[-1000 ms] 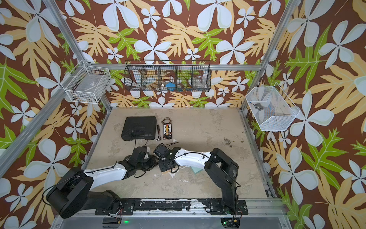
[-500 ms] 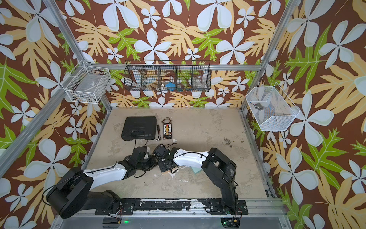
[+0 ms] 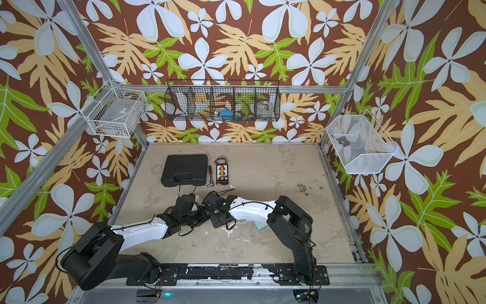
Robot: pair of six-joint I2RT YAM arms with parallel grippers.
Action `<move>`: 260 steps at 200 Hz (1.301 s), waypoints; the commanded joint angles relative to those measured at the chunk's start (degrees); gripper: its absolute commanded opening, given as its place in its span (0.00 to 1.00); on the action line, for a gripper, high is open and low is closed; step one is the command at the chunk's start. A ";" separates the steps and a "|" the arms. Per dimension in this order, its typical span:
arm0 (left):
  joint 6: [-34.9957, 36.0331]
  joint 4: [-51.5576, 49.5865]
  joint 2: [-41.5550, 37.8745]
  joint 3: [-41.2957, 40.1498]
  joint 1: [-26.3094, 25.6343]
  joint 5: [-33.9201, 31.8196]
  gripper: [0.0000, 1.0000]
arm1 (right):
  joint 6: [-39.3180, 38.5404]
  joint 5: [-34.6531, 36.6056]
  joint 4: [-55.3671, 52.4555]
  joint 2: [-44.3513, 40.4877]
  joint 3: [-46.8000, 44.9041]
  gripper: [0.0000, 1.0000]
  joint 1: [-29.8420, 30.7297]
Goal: Take out the earrings from the drawer-style jewelry box
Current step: Pick up the earring from the drawer.
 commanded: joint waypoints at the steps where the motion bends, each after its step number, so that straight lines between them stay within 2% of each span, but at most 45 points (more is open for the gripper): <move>1: 0.45 -0.01 -0.16 -0.26 0.13 0.16 0.37 | -0.66 1.72 -1.60 0.16 0.31 0.10 0.24; 185: 1.11 -0.31 -0.21 -0.87 0.13 -0.70 0.36 | -1.55 4.33 -5.32 -3.16 3.02 0.08 2.09; 215: 1.13 -0.34 -0.20 -0.79 0.11 -0.59 0.36 | -1.79 4.55 -5.97 -7.05 1.10 0.08 3.11; 260: 1.44 -1.05 -0.49 -0.02 0.08 -0.72 0.36 | -1.69 -0.46 -4.98 -12.99 -6.82 0.09 7.48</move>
